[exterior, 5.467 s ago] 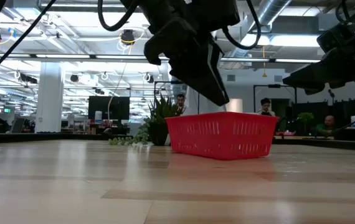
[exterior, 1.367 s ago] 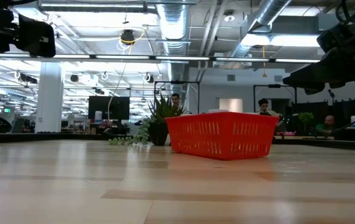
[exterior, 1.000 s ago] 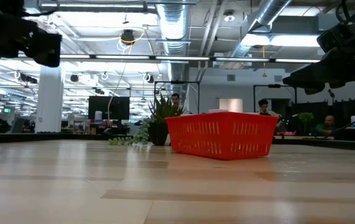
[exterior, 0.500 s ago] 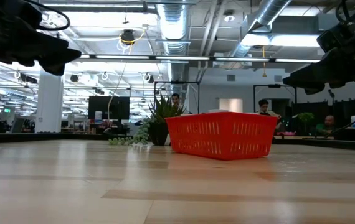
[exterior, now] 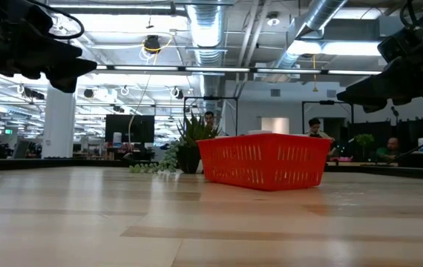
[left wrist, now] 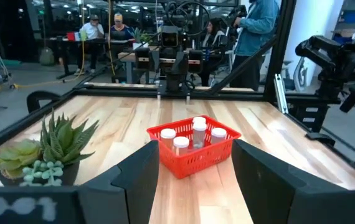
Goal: Pick and place pill bottles into a basket
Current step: Return to Home Position
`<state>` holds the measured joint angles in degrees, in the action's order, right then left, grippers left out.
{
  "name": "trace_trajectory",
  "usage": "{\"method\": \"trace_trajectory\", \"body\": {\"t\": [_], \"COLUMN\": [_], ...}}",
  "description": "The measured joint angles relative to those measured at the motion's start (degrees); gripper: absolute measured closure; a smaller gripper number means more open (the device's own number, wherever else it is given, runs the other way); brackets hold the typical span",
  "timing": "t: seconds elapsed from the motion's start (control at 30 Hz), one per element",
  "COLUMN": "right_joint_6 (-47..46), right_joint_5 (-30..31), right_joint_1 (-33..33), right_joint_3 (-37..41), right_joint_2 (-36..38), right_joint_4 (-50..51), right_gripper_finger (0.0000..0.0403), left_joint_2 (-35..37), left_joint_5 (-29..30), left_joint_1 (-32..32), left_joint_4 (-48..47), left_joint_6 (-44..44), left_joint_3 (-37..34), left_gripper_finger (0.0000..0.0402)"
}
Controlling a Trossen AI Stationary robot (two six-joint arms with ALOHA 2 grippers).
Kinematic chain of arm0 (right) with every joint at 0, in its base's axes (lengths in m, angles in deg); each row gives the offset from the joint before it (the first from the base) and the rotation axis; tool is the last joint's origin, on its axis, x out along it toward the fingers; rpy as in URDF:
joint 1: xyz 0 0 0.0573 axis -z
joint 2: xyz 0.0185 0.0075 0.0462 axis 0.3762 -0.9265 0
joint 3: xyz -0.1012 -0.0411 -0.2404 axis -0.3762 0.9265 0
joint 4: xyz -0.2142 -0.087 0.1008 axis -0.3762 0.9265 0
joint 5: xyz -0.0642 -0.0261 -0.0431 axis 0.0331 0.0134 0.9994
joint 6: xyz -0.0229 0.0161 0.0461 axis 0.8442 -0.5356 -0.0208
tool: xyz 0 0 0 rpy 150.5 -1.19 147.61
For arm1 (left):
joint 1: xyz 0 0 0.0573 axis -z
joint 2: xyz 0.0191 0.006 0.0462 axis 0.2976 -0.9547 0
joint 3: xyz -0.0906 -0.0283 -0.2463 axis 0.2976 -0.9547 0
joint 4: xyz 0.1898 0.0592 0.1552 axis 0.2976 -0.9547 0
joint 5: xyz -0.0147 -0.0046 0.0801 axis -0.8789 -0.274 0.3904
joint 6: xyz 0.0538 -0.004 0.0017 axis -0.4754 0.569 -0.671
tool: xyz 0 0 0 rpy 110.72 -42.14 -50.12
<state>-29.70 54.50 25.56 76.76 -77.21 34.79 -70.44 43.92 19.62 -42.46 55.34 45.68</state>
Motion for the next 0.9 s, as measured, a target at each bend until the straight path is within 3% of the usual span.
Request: {"method": "trace_trajectory", "body": {"t": [0.5, 0.67, 0.9], "right_joint_6": [-2.6, -1.6, -1.2], "right_joint_5": [-2.2, -6.2, -6.4], "right_joint_1": [-0.1, -0.1, -0.1], "right_joint_3": [0.0, 0.0, 0.0], "right_joint_2": [0.9, 3.5, 9.6], "right_joint_4": [-3.1, -5.3, -5.4], "right_gripper_finger": [0.0230, 0.0230, 0.0230], "left_joint_2": [0.0, 0.0, 0.0], "left_joint_5": [0.0, 0.0, 0.0], "left_joint_1": [0.0, 0.0, 0.0], "left_joint_4": [0.0, 0.0, 0.0], "left_joint_6": [3.9, 3.8, 3.5], "left_joint_3": [0.0, 0.0, 0.0], "left_gripper_finger": [0.0210, 0.0210, 0.0210]}}
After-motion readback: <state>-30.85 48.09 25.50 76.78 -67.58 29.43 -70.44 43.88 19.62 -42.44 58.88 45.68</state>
